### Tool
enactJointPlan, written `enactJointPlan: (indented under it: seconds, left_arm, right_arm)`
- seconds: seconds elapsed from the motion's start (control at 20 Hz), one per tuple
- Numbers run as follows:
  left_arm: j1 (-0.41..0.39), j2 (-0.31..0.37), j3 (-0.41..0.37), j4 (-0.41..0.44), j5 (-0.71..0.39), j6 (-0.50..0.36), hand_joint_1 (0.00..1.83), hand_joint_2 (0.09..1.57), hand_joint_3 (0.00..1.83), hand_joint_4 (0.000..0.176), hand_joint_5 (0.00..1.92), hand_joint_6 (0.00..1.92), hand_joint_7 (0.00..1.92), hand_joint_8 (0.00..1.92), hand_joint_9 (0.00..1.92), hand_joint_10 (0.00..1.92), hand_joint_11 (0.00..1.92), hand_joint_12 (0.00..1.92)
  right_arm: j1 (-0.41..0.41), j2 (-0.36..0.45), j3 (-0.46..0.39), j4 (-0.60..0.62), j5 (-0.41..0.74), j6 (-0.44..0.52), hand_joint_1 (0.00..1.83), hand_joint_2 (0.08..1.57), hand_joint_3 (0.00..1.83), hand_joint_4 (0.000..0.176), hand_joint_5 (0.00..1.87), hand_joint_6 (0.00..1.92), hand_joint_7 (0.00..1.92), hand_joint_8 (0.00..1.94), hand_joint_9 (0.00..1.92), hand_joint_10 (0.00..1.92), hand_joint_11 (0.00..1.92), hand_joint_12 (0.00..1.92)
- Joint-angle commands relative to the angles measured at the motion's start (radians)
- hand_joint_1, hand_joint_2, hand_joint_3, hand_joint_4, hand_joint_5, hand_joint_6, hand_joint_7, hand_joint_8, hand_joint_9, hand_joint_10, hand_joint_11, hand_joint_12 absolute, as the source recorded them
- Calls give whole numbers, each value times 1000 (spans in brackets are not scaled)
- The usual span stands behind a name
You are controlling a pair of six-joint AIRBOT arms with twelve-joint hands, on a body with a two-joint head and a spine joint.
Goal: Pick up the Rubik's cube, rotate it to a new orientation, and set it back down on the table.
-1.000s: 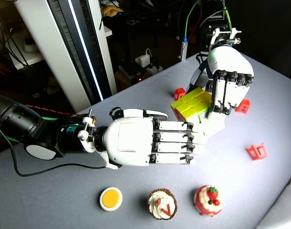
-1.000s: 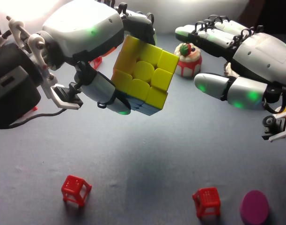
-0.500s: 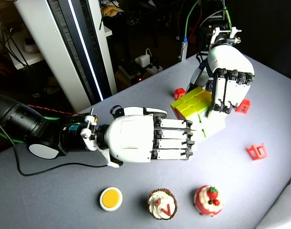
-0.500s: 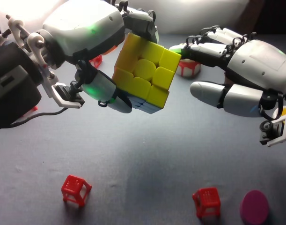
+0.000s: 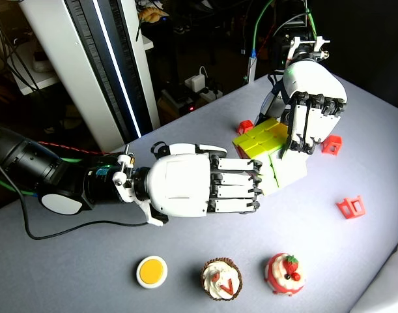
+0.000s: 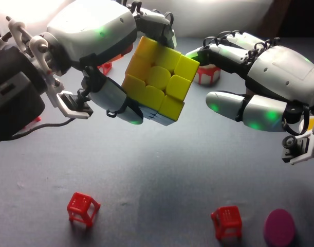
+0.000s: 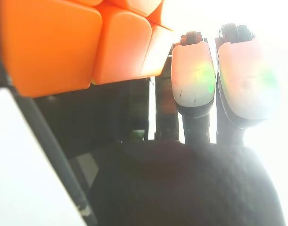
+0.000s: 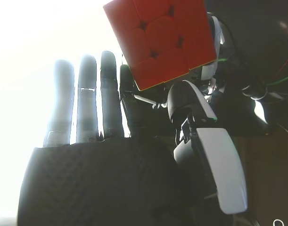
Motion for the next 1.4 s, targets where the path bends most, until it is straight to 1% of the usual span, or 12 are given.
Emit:
enactJointPlan:
  seconds: [0.0, 0.1, 0.2, 0.65, 0.7, 0.85, 0.9, 0.95, 1.0, 1.2, 1.3, 1.35]
  left_arm:
    - [-18, 3, 3, -29, -155, -3, 1468, 804, 701, 176, 1177, 1921, 1355, 1921, 1469, 1921, 1533, 1921]
    - [-18, 3, 3, -31, -156, -3, 1454, 800, 742, 176, 1174, 1921, 1392, 1921, 1498, 1921, 1564, 1921]
    - [-18, 2, 4, -32, -156, -3, 1486, 751, 849, 176, 1188, 1921, 1427, 1921, 1542, 1921, 1607, 1921]
    - [-15, 2, 6, -41, -160, -3, 1506, 737, 904, 176, 1180, 1921, 1405, 1921, 1517, 1921, 1608, 1921]
    - [-15, 2, 6, -41, -160, -3, 1485, 728, 919, 176, 1187, 1921, 1415, 1921, 1526, 1921, 1614, 1921]
    - [-15, 1, 5, -44, -167, -3, 1476, 722, 931, 176, 1122, 1921, 1363, 1921, 1488, 1921, 1563, 1921]
    - [-16, 1, 5, -44, -167, -3, 1122, 707, 1265, 0, 889, 1921, 1330, 1921, 1473, 1921, 1563, 1921]
    - [-16, 1, 5, -46, -171, -3, 1122, 707, 1265, 0, 889, 1921, 1330, 1921, 1473, 1921, 1563, 1921]
    - [-16, 1, 5, -46, -173, -3, 1392, 664, 1156, 0, 1147, 1921, 1433, 1921, 1539, 1921, 1614, 1921]
    - [-21, -2, 5, -46, -174, -3, 1541, 702, 988, 0, 1108, 1921, 1459, 1921, 1568, 1921, 1651, 1921]
    - [-19, -2, 5, -46, -173, -3, 1532, 706, 991, 0, 1106, 1921, 1463, 1921, 1574, 1921, 1650, 1921]
    - [-19, -2, 5, -45, -171, -3, 1511, 725, 950, 0, 1075, 1921, 1401, 1921, 1516, 1921, 1597, 1921]
  right_arm:
    - [3, -4, -12, -24, 160, 10, 1, 1497, 6, 0, 56, 872, 200, 658, 0, 1347, 0, 1828]
    - [-2, -4, -22, -29, 169, 10, 24, 1498, 1, 0, 112, 1083, 165, 952, 11, 1392, 0, 1805]
    - [-9, -4, -27, -33, 180, 10, 27, 1512, 8, 0, 113, 1080, 162, 1044, 48, 1387, 0, 1839]
    - [-21, -3, -63, -68, 212, 10, 100, 1456, 0, 0, 60, 1128, 54, 1056, 0, 1338, 0, 1843]
    - [-23, -3, -63, -71, 212, 10, 48, 1476, 0, 0, 68, 1124, 70, 1056, 0, 1347, 0, 1855]
    - [-36, -4, -63, -91, 208, 10, 87, 1461, 0, 0, 45, 1118, 81, 1054, 0, 1348, 0, 1780]
    - [-44, -4, -61, -100, 200, 10, 113, 1461, 0, 0, 25, 1115, 76, 1062, 0, 1362, 0, 1768]
    - [-44, -16, -56, -111, 188, 10, 113, 1461, 0, 0, 25, 1115, 76, 1062, 0, 1362, 0, 1768]
    - [-45, -27, -50, -121, 179, 10, 146, 1446, 0, 0, 34, 1067, 99, 1000, 7, 1309, 0, 1732]
    - [-41, -53, -30, -152, 137, 10, 97, 1475, 8, 0, 95, 947, 182, 875, 43, 1274, 0, 1789]
    - [-37, -58, -24, -162, 129, 10, 10, 1485, 5, 0, 51, 935, 119, 884, 0, 1243, 0, 1767]
    - [-35, -58, -25, -167, 130, 10, 54, 1498, 5, 0, 106, 880, 172, 875, 38, 1253, 0, 1753]
